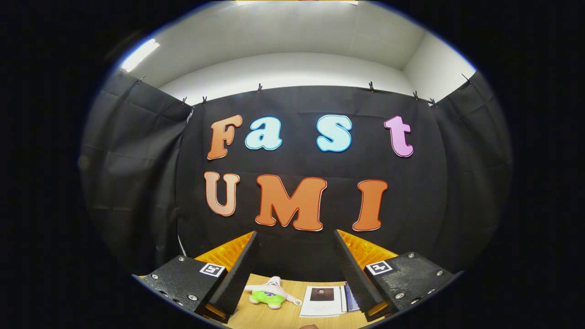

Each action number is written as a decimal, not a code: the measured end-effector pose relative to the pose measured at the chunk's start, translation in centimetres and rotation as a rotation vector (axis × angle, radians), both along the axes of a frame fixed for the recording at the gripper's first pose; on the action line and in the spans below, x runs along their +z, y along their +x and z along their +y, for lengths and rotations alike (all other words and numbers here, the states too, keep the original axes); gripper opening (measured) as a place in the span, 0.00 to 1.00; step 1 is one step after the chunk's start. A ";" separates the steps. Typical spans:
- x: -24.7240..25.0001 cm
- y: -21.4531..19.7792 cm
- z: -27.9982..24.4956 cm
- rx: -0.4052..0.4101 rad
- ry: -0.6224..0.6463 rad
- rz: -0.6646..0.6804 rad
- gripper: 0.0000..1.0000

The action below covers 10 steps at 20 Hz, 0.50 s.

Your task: Open the storage box then place both shoes into the box .Put the left shoe in first, then the right shoe, with the right side of both shoes facing outward in a uniform manner.

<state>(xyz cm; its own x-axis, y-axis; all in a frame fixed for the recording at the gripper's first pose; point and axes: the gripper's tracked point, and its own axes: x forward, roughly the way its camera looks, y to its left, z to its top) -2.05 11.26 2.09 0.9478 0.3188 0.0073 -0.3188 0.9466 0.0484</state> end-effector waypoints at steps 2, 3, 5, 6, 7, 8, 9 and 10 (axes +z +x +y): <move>0.0 -0.1 -0.1 -0.001 0.002 -0.004 0.96; 0.0 -0.1 -0.2 -0.002 0.001 -0.008 0.96; 0.1 -0.1 -0.4 -0.003 -0.004 -0.019 0.96; 0.1 0.0 -0.4 -0.006 -0.007 -0.024 0.96; 0.2 -0.1 -0.4 -0.006 -0.009 -0.030 0.96; 0.1 -0.1 -0.4 -0.008 -0.011 -0.033 0.96; 0.0 -0.2 -0.5 -0.007 -0.013 -0.033 0.96; -0.1 -0.3 -0.5 -0.008 -0.014 -0.030 0.96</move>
<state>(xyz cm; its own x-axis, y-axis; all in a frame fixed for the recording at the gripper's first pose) -2.30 10.73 1.95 0.9496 0.3119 0.0312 -0.3127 0.9495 0.0258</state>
